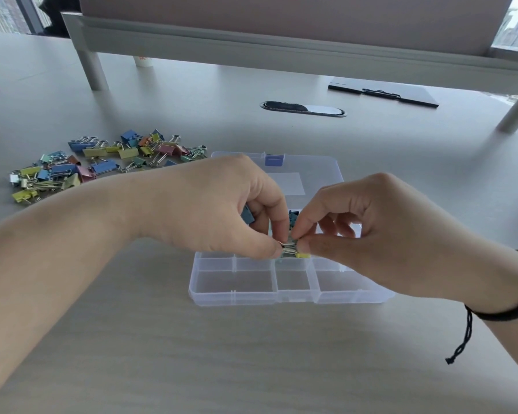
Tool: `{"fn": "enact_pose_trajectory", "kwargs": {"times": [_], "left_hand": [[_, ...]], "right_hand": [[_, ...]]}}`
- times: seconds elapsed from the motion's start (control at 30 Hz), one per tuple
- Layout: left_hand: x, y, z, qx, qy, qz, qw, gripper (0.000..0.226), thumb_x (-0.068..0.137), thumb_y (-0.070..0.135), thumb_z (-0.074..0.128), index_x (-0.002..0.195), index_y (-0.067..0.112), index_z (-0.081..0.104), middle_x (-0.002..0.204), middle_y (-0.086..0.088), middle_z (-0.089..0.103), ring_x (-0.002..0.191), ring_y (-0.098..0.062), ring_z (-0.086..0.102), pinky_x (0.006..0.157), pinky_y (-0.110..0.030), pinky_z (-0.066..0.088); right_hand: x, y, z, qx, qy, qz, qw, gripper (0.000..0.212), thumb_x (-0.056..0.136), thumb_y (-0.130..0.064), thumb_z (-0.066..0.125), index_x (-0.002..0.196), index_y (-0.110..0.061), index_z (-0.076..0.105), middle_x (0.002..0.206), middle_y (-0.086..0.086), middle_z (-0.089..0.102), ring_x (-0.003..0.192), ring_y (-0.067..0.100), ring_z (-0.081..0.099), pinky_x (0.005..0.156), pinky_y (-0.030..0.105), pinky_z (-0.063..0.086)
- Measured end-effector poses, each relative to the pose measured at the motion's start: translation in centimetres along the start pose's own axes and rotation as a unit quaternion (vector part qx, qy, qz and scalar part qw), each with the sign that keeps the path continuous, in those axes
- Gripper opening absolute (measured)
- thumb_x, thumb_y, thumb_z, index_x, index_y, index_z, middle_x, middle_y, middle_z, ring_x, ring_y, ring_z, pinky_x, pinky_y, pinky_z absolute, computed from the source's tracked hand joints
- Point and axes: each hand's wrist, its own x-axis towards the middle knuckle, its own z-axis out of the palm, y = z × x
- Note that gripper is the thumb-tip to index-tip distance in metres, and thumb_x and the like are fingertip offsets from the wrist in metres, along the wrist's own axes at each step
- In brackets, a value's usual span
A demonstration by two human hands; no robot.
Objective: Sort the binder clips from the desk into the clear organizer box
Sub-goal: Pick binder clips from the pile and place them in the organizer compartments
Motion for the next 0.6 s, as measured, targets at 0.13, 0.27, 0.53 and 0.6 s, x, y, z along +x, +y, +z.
{"fn": "enact_pose_trajectory", "kwargs": {"times": [0.13,0.27,0.53,0.6], "left_hand": [[-0.09,-0.02,-0.12,0.000,-0.007,0.005,1.000,0.006,0.077,0.036,0.076,0.080,0.033,0.073,0.070,0.006,0.068,0.047,-0.002,0.047,0.050,-0.011,0.040],[-0.17,0.02,-0.23,-0.003,0.001,0.010,1.000,0.007,0.075,0.040,0.078,0.080,0.036,0.076,0.070,0.008,0.069,0.048,0.000,0.049,0.050,-0.008,0.039],[-0.20,0.16,-0.31,0.008,0.007,0.015,1.000,0.006,0.075,0.041,0.077,0.079,0.038,0.079,0.074,0.015,0.072,0.064,-0.001,0.062,0.061,-0.008,0.044],[-0.22,0.17,-0.26,0.009,0.009,0.016,1.000,0.007,0.074,0.042,0.077,0.079,0.037,0.079,0.074,0.015,0.072,0.067,-0.002,0.063,0.062,-0.010,0.046]], "right_hand": [[-0.03,0.10,0.01,-0.008,-0.011,-0.003,1.000,0.007,0.077,-0.036,0.074,0.078,-0.043,0.074,0.069,-0.021,0.061,0.063,0.011,0.052,0.056,0.015,0.042],[-0.13,0.13,-0.16,-0.022,-0.016,-0.027,0.999,0.009,0.077,-0.033,0.072,0.078,-0.041,0.074,0.075,-0.017,0.061,0.071,0.011,0.055,0.057,0.013,0.042],[-0.43,0.06,-0.34,-0.071,-0.022,-0.073,0.995,0.018,0.081,-0.022,0.071,0.084,-0.039,0.077,0.080,-0.015,0.065,0.077,0.011,0.059,0.056,0.011,0.042],[-0.44,0.05,-0.38,-0.084,-0.027,-0.076,0.993,0.019,0.083,-0.021,0.070,0.085,-0.038,0.078,0.081,-0.016,0.065,0.078,0.009,0.061,0.055,0.008,0.041]]}}
